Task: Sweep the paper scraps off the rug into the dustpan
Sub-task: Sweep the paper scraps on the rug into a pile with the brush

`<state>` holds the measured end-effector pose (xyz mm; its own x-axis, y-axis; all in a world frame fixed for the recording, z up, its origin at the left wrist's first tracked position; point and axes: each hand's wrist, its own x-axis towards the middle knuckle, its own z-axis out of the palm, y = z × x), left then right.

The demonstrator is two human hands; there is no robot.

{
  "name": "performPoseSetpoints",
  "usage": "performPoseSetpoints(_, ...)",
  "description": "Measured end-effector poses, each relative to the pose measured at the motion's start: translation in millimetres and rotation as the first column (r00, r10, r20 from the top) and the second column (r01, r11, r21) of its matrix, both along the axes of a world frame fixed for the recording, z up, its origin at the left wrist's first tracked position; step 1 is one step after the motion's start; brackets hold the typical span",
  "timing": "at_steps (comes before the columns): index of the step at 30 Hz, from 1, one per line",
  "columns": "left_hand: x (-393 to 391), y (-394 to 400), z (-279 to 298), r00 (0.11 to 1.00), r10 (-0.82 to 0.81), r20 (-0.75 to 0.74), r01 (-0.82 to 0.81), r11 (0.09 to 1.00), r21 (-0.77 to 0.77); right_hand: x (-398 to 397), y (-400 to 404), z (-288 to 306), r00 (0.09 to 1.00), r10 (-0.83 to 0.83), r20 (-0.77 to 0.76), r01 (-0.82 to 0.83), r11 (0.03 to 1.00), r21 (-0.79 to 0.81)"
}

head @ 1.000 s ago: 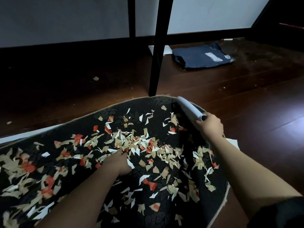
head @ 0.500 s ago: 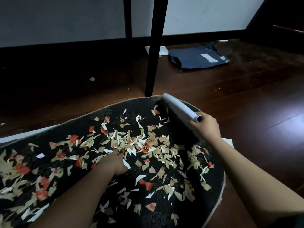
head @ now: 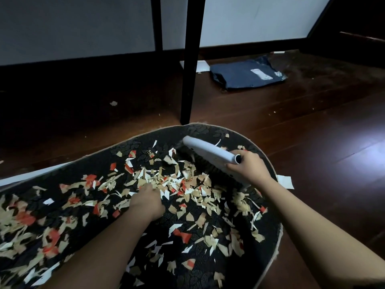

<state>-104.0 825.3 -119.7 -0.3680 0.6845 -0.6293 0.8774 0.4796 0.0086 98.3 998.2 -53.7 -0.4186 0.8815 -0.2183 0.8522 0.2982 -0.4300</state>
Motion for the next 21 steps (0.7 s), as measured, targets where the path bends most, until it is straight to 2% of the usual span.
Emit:
performPoseSetpoints(4, 14.6, 7.7, -4.3, 0.997, -0.041, 0.063, 0.041, 0.999, 0.000, 9.2, 17.6, -0.7, 0.977, -0.200, -0.072, 0.205, 0.976, 0.067)
performPoseSetpoints(7, 20.3, 8.0, -13.6, 0.994, -0.033, 0.108, 0.043, 0.995, -0.094, 12.4, 30.7, -8.8, 0.943, -0.332, -0.022, 0.333, 0.937, 0.109)
performPoseSetpoints(9, 22.4, 7.6, -16.6, 0.993, -0.029, 0.117, 0.042, 0.993, -0.110, 12.2, 32.8, -13.6, 0.934, -0.357, 0.002, 0.356, 0.931, 0.087)
performPoseSetpoints(11, 22.0, 7.2, -16.1, 0.992, -0.026, 0.126, 0.039, 0.994, -0.100, 9.8, 28.3, -16.5, 0.954, -0.300, 0.026, 0.298, 0.953, 0.051)
performPoseSetpoints(14, 19.1, 6.6, -14.7, 0.989, -0.012, 0.150, 0.028, 0.994, -0.109, 6.2, 13.9, -13.2, 0.990, -0.112, 0.084, 0.112, 0.994, 0.011)
performPoseSetpoints(18, 17.8, 5.1, -16.1, 0.986, -0.012, 0.165, 0.031, 0.993, -0.116, 12.8, 4.7, 2.6, 0.999, 0.037, 0.021, -0.036, 0.998, -0.049)
performPoseSetpoints(21, 18.8, 5.2, -14.3, 0.986, -0.024, 0.163, 0.044, 0.992, -0.118, 18.3, 9.8, 8.2, 1.000, -0.019, -0.006, 0.019, 1.000, 0.025)
